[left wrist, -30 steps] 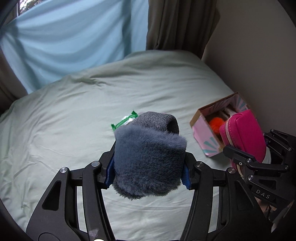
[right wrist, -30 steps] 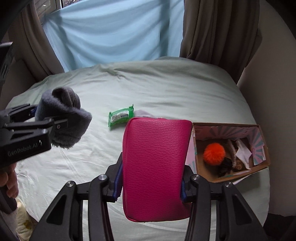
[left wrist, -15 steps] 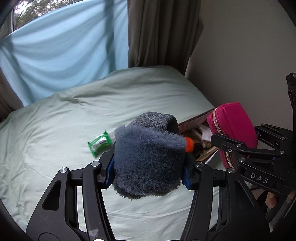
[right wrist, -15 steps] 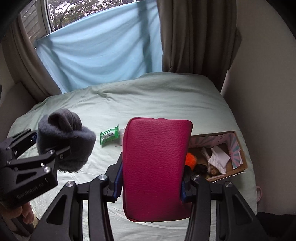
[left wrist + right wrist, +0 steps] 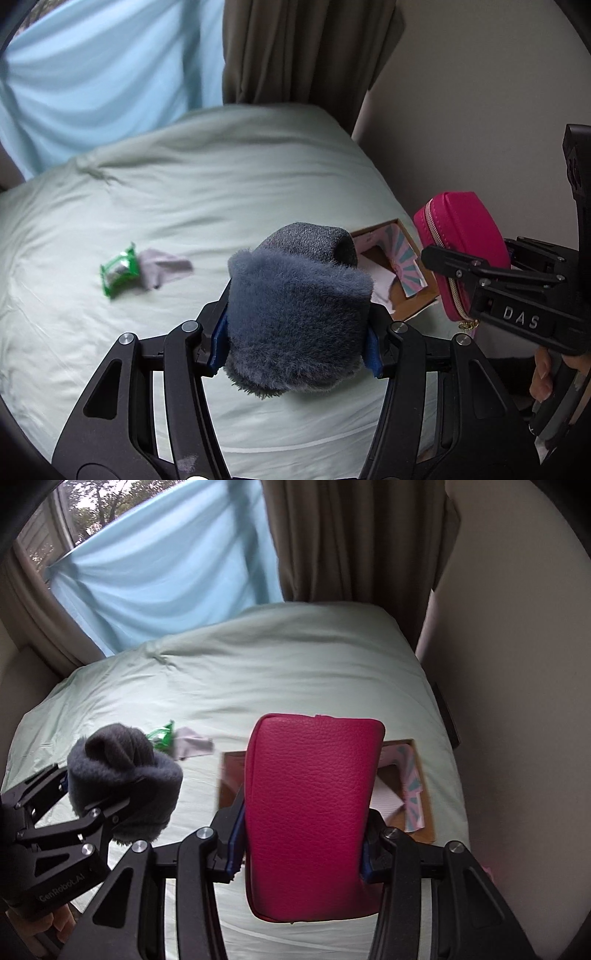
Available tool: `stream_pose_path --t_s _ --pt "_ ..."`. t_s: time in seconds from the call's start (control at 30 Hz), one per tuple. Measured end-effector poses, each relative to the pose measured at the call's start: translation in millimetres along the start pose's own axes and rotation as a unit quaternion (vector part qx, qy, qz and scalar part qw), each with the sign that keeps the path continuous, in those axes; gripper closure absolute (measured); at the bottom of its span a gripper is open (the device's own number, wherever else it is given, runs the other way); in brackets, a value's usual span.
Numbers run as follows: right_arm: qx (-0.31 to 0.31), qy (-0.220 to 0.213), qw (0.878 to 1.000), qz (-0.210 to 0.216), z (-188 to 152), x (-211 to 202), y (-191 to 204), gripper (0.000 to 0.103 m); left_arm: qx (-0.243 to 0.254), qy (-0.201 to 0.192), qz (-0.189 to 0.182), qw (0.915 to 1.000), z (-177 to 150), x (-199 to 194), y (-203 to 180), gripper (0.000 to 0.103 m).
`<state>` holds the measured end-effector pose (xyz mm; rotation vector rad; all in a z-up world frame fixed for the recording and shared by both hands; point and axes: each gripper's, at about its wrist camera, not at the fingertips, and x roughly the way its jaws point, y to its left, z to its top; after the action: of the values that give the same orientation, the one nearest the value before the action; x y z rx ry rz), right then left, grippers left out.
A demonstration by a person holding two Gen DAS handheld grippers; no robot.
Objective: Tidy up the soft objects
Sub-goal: 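Carry the sock with the left tool while the right tool carries the pouch to the box, then open both tools to drop the sock and pouch into the box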
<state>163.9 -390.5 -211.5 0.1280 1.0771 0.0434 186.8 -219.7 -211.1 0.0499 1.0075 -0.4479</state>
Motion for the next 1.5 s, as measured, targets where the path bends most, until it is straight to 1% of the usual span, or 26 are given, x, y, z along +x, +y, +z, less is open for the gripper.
stream_pose_path --t_s 0.23,0.3,0.47,0.6,0.73,0.83,0.9,0.93,0.97,1.0,1.03,1.1,1.23,1.3,1.4,1.5 --pt "0.011 0.044 0.999 0.003 6.0 53.1 -54.1 0.060 -0.012 0.047 -0.007 0.9988 2.2 69.6 -26.0 0.050" --pt "0.018 0.054 0.998 0.008 6.4 67.5 -65.6 0.060 -0.007 0.062 -0.011 0.9980 0.4 91.1 -35.4 0.050" --pt "0.042 0.088 0.995 0.012 4.9 104.1 -91.3 0.060 0.013 0.088 -0.013 0.9959 8.2 145.4 -41.4 0.050" --pt "0.068 0.118 0.990 0.021 5.4 135.7 -108.3 0.060 0.020 0.123 -0.016 0.9921 3.4 186.6 -46.8 0.050" --pt "0.089 0.143 0.985 0.030 4.8 157.3 -122.6 0.060 0.023 0.150 -0.011 0.9884 -4.4 208.8 -50.2 0.050" --pt "0.092 0.151 0.984 0.034 6.3 165.5 -125.4 0.059 0.033 0.158 -0.005 0.9868 -8.6 212.5 -48.9 0.050" --pt "0.093 0.150 0.984 0.033 7.6 167.7 -125.2 0.058 0.046 0.155 0.001 0.9868 -7.8 212.4 -50.4 0.033" --pt "0.095 0.150 0.984 0.030 8.5 168.5 -125.6 0.054 0.053 0.156 0.005 0.9863 -7.3 211.1 -51.8 0.013" --pt "0.096 0.144 0.984 0.030 9.8 168.0 -126.5 0.050 0.059 0.156 0.010 0.9860 -6.9 209.5 -52.6 0.003" --pt "0.097 0.138 0.985 0.029 10.7 167.4 -125.4 0.037 0.065 0.154 0.012 0.9858 -7.4 206.9 -54.6 0.001" --pt "0.097 0.129 0.987 0.026 12.4 164.9 -125.3 0.016 0.069 0.155 0.009 0.9855 -7.3 203.7 -55.3 0.001" --pt "0.095 0.119 0.988 0.024 14.7 161.6 -123.8 0.001 0.070 0.164 0.013 0.9840 -9.8 202.1 -53.0 0.001" --pt "0.098 0.115 0.988 0.027 12.4 154.8 -125.6 0.001 0.046 0.167 0.007 0.9848 -15.4 191.6 -44.8 0.001" --pt "0.097 0.113 0.988 0.028 11.0 151.3 -124.5 0.001 0.040 0.162 0.010 0.9859 -15.6 183.5 -42.2 0.001" --pt "0.095 0.111 0.989 0.030 9.0 144.9 -121.8 0.001 0.037 0.156 0.012 0.9870 -13.4 174.1 -41.5 0.001" --pt "0.089 0.109 0.990 0.029 7.5 136.7 -115.0 0.001 0.044 0.145 0.019 0.9882 -11.7 160.8 -42.9 0.001"
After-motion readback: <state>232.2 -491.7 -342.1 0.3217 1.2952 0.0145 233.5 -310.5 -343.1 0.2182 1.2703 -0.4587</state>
